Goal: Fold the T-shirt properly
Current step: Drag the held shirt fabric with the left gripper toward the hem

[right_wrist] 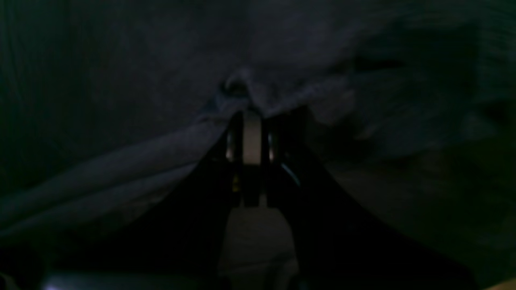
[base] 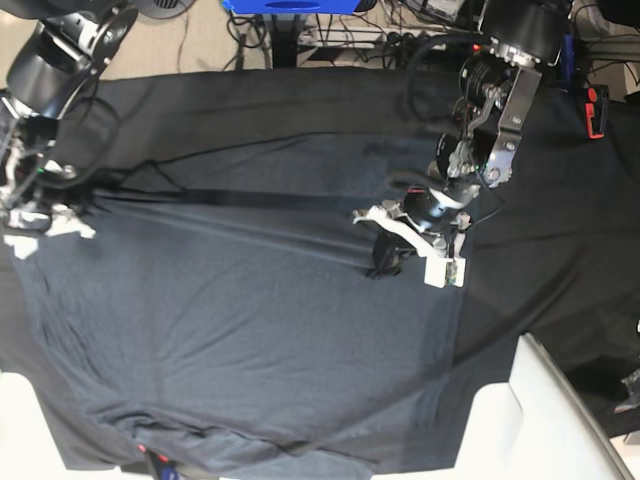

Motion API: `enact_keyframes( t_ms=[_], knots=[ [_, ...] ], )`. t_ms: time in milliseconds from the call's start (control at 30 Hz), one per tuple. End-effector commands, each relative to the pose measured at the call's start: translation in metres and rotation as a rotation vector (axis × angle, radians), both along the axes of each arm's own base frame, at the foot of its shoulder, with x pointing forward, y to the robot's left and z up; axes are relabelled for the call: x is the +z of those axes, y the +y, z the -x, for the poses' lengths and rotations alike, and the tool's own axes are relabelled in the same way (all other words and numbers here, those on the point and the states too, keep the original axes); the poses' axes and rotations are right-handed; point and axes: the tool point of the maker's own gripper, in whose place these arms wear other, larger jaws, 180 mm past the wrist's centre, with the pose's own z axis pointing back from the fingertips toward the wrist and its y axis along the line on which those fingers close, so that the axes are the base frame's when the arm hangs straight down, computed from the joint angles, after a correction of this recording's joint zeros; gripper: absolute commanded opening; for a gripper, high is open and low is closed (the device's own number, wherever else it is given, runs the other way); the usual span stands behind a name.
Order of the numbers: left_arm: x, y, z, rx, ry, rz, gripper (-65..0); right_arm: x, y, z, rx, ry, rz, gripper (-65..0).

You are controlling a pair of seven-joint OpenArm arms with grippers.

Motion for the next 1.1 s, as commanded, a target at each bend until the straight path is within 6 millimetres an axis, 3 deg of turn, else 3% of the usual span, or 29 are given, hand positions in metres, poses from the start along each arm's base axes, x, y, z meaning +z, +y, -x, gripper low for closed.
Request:
enact_keyframes(
  t_ms=[0,67,233,300,467,700,933,1067],
  knots=[
    [0.017,-0.003,-0.015,0.0,-0.06,0.018,-65.0,0.013,-0.011,-0.014,-0.002,-0.047,0.033,-62.6],
    [0.017,-0.01,-0.02,-0.009,-0.061,0.024,-65.0,0.013,-0.01,-0.015,0.004,-0.047,0.033,-54.9],
    [0.014,-0.031,-0.032,-0.075,-0.057,0.004,-65.0,0.03,-0.022,-0.019,-0.005,-0.113,0.095,-26.1],
    [0.013,-0.037,-0.038,-0.087,-0.058,0.002,-65.0,0.041,-0.024,-0.02,-0.011,-0.166,0.134,-21.3],
    [0.016,-0.044,-0.059,-0.078,-0.062,0.008,-65.0,0.066,-0.032,-0.015,-0.019,-0.263,0.232,-21.0],
    [0.039,-0.04,-0.082,-0.066,-0.117,0.008,-65.0,0.061,-0.036,0.0,-0.023,-0.237,0.244,-21.0],
    [0.03,-0.035,-0.08,-0.056,-0.097,-0.001,-65.0,0.06,-0.036,0.001,-0.023,-0.235,0.244,-21.0],
    [0.035,-0.034,-0.087,-0.054,-0.112,-0.004,-65.0,0.06,-0.036,0.001,-0.023,-0.235,0.242,-21.0]
  ],
)
